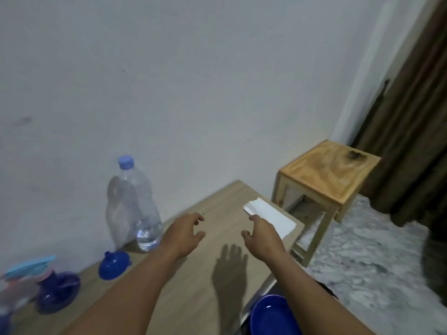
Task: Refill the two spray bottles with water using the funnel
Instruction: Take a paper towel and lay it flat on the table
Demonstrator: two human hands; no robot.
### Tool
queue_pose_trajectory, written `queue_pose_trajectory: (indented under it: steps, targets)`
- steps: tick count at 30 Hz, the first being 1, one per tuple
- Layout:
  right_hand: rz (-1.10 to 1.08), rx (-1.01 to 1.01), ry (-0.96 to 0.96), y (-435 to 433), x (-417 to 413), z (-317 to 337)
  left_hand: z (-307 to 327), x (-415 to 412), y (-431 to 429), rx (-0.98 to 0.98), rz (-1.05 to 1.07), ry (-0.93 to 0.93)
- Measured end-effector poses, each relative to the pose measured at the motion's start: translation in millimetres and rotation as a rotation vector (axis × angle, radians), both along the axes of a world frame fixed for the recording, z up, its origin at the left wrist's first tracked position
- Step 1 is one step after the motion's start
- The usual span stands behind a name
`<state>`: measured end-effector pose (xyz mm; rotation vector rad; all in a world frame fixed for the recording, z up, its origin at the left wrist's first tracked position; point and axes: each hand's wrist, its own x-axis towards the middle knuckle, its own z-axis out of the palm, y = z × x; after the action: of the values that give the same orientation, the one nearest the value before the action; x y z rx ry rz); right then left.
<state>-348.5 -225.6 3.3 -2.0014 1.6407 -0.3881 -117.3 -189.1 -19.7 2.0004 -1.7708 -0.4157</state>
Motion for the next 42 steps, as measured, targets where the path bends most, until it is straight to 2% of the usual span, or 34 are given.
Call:
queue_pose_trajectory:
  steps: [7, 12, 17, 22, 31, 37, 39, 42]
  targets:
    - [-0.113, 0.039, 0.057, -66.2, -63.7, -44.3, -29.9, -69.7, -101.4, 0.080, -0.175, -0.122]
    - [-0.066, 0.012, 0.094, -118.8, -76.1, -81.8, -61.5, -110.6, -176.7, 0.077, -0.258, -0.189]
    - [-0.076, 0.013, 0.142, -146.1, -75.0, -117.7, -90.5, -135.0, -213.2, 0.092, -0.353, -0.321]
    - [-0.067, -0.071, 0.269, -151.2, -78.5, -129.5, -93.3, -142.4, -229.4, 0.032, -0.388, -0.387]
    - [-0.089, -0.131, 0.243, -158.8, -83.0, -115.7, -83.3, -137.5, -243.9, -0.016, -0.308, -0.227]
    - [-0.085, -0.129, 0.151, -157.2, -79.1, -101.4, -72.0, -136.3, -243.8, -0.002, -0.288, -0.183]
    - [-0.073, -0.094, 0.178, -159.0, -75.2, -99.9, -68.4, -136.8, -243.8, -0.006, -0.293, -0.176]
    - [-0.078, -0.160, 0.224, -163.3, -72.1, -103.4, -64.2, -135.3, -243.8, -0.009, -0.306, -0.171]
